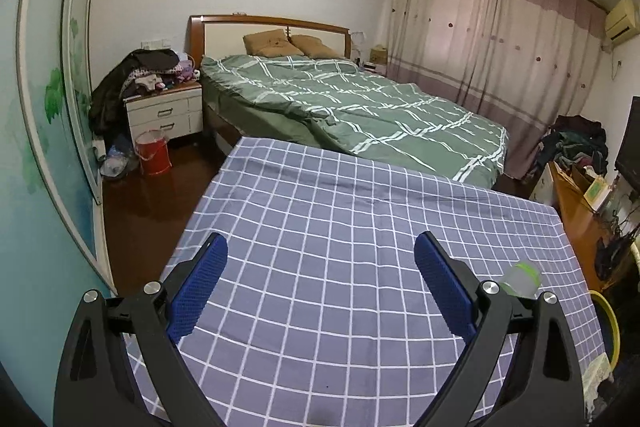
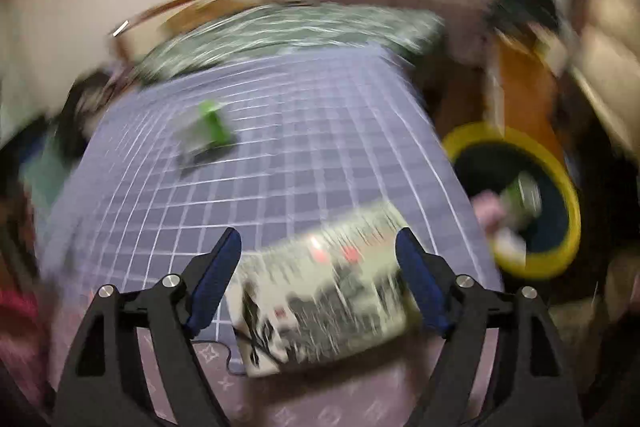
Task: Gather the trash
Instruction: 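Reach the right tool to the green-and-white tea box and grasp it, then carry the tea box with the right tool and release it into the bin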
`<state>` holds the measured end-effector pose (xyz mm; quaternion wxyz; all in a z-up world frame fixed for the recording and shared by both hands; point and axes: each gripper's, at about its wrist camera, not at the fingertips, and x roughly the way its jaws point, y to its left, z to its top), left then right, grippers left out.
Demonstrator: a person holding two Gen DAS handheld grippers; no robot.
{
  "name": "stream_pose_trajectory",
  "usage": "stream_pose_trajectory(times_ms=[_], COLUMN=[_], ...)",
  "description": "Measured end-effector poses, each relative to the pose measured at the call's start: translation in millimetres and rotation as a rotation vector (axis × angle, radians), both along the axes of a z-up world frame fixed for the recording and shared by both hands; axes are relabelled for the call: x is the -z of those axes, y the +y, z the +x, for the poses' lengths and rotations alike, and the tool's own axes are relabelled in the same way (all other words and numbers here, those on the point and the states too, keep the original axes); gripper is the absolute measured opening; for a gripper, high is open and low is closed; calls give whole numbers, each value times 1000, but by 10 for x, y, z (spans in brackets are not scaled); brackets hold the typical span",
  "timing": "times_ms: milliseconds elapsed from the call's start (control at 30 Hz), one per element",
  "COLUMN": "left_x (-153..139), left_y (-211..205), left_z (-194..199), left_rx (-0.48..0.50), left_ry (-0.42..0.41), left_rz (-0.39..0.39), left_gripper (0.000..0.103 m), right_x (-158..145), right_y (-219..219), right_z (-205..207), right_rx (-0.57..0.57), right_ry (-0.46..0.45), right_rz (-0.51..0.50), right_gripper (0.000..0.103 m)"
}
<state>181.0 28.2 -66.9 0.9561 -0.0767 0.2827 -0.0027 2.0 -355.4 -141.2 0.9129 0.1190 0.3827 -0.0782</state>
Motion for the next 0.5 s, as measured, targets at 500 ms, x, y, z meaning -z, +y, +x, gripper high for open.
stream_pose_trajectory(times_ms=[500], left_x=[-98], left_y=[-174], left_z=[-126], left_rx=[139], left_ry=[-9], left_rz=[-86], left_gripper=[93], right_x=[198], right_y=[20], right_z=[195], right_rx=[278], right_ry=[-10], right_rz=[204], right_gripper=[97])
